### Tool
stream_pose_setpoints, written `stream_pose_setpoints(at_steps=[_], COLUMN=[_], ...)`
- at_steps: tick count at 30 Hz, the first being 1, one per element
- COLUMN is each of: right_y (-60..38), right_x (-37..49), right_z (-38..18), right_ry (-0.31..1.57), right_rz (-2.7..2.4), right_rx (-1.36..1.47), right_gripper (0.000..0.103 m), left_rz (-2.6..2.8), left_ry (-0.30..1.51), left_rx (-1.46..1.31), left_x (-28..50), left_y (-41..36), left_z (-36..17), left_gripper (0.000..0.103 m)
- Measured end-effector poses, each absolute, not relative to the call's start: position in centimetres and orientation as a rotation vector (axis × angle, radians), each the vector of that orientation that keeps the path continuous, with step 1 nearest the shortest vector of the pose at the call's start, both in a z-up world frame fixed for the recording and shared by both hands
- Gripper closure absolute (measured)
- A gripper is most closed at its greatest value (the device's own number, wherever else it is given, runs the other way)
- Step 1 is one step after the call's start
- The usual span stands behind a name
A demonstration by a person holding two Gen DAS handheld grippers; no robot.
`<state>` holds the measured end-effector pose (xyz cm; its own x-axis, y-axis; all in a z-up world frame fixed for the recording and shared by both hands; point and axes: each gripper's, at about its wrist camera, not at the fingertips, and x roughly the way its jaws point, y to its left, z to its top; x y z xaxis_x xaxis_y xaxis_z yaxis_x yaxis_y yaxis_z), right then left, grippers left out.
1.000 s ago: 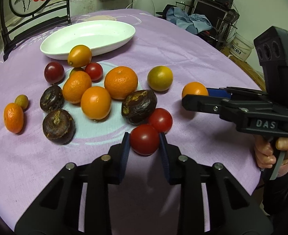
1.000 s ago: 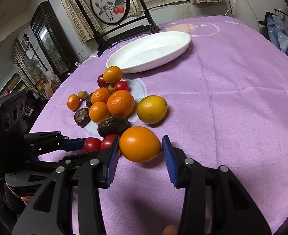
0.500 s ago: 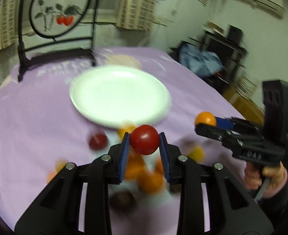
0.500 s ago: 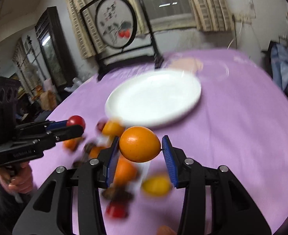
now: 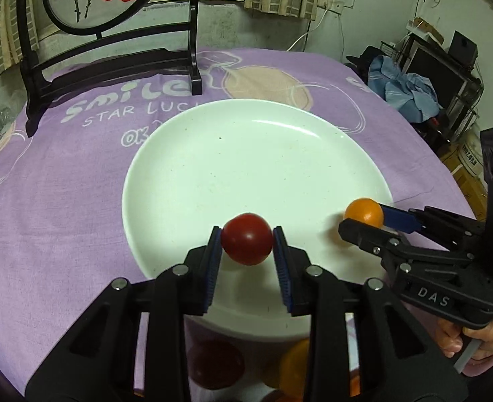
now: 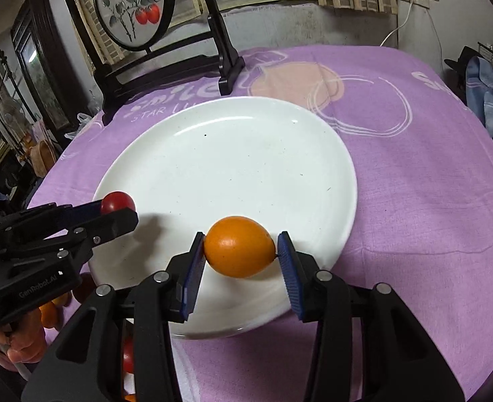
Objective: Organize fruits
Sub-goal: 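Carry both fruits over the white plate and open both tools to drop them, then grasp a yellow cherry tomato with the left tool while the right tool grasps the yellow lemon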
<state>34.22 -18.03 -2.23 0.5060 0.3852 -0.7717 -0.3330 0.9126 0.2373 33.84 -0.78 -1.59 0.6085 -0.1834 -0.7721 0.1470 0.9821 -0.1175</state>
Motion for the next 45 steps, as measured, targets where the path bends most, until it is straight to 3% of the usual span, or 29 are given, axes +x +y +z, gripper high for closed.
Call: stream_pose_setpoints(at_steps=[2, 3, 4, 14, 25, 38, 45], right_y=[-18.3, -18.6, -18.9, -21.2, -23.6, -22.8, -22.2], right_x=[33.7, 33.3, 32.8, 26.6, 21.5, 20.0, 18.9], right_z=[-1.7, -1.3, -0.9, 0.0, -2.8, -3.1, -3.3], right_ry=[0.939, 0.930, 0.915, 0.882, 1.012, 1.018, 0.998], right_rz=[0.447, 0.435, 0.430, 0.484, 0.546, 0.543, 0.570], right_rx=[0.073, 0.075, 0.079, 0.083, 0.154, 0.076, 0.025], right_gripper=[0.049, 0.039, 0.038, 0.038, 0.038, 0.038, 0.057], left_rz=[-0.175, -0.169, -0.167, -0.113, -0.119, -0.092, -0.111], left_ry=[0.870, 0.854, 0.841, 0.789, 0.778, 0.788, 0.792], left_rx=[-0.033, -0.032, -0.030, -0.045, -0.133, -0.125, -0.105], left_x=[33.1, 32.8, 32.4, 25.7, 21.1, 21.0, 21.1], left_y=[-0.8, -0.6, -0.5, 1.5, 3.8, 3.7, 3.1], left_z=[-1.1, -0.7, -0.3, 0.4, -0.7, -1.2, -1.5], left_gripper=[0.033, 0.030, 0.028, 0.013, 0.012, 0.012, 0.012])
